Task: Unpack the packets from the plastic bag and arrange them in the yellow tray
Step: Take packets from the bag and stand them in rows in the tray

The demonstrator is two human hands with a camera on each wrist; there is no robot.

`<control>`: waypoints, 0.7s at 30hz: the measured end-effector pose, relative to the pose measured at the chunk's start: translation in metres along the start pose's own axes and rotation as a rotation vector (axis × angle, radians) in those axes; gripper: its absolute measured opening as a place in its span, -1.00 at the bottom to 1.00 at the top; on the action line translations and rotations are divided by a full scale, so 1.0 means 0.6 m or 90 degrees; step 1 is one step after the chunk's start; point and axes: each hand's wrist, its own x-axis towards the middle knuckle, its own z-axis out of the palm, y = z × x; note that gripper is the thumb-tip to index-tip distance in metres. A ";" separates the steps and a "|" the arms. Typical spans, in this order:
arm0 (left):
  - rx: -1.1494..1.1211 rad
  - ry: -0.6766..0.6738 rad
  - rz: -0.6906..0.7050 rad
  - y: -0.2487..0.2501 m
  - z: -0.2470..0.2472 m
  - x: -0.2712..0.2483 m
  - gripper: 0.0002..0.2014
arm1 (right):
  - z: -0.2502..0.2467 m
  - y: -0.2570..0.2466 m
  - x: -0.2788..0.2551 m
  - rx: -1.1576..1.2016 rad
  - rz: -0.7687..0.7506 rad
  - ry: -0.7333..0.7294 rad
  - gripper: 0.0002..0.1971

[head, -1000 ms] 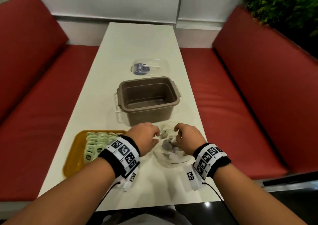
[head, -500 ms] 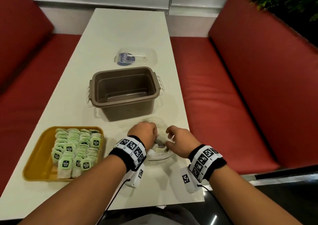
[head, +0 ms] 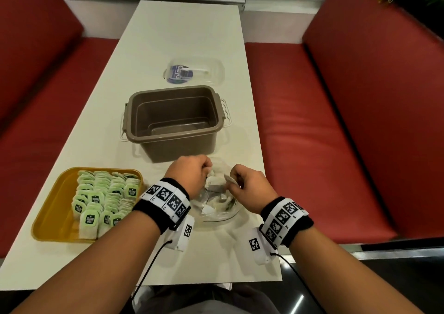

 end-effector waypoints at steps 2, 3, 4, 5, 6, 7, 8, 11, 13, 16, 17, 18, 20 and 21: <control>0.050 -0.042 -0.041 -0.010 0.013 0.007 -0.87 | 0.002 0.003 0.000 0.030 0.014 0.004 -0.83; 0.064 -0.064 -0.055 -0.010 0.019 0.008 -0.86 | 0.002 0.004 0.001 0.035 0.022 0.005 -0.82; 0.073 -0.081 -0.066 -0.009 0.025 0.010 -0.85 | 0.003 0.005 0.001 0.040 0.025 0.006 -0.81; 0.078 -0.090 -0.070 -0.007 0.030 0.011 -0.85 | 0.002 0.002 0.001 0.041 0.028 0.009 -0.82; 0.083 -0.096 -0.070 -0.004 0.033 0.012 -0.85 | 0.000 0.001 0.000 0.044 0.030 0.014 -0.83; 0.084 -0.102 -0.070 -0.001 0.036 0.012 -0.86 | 0.000 -0.001 0.000 0.042 0.033 0.018 -0.85; 0.081 -0.108 -0.068 0.001 0.036 0.010 -0.87 | 0.000 -0.001 -0.001 0.038 0.035 0.021 -0.85; 0.052 -0.122 -0.039 0.007 0.030 0.004 -0.89 | -0.001 -0.003 0.001 0.019 0.033 0.030 -0.77; 0.015 -0.116 -0.009 0.008 0.015 0.001 -0.86 | -0.003 -0.006 0.002 0.020 0.023 0.036 -0.75; -0.001 -0.133 0.027 0.011 -0.019 -0.006 -0.78 | -0.004 -0.014 0.005 0.029 0.009 0.040 -0.82; 0.002 -0.144 0.041 0.011 -0.032 -0.010 -0.80 | -0.004 -0.021 0.004 0.028 0.008 0.033 -0.80; 0.004 -0.151 0.056 0.010 -0.045 -0.012 -0.83 | -0.003 -0.027 0.004 0.025 0.009 0.023 -0.78; 0.008 -0.164 0.080 0.006 -0.065 -0.019 -0.82 | 0.000 -0.039 0.003 0.020 0.010 0.002 -0.74; 0.014 -0.162 0.089 0.003 -0.074 -0.022 -0.80 | 0.003 -0.047 0.002 0.021 0.008 -0.005 -0.72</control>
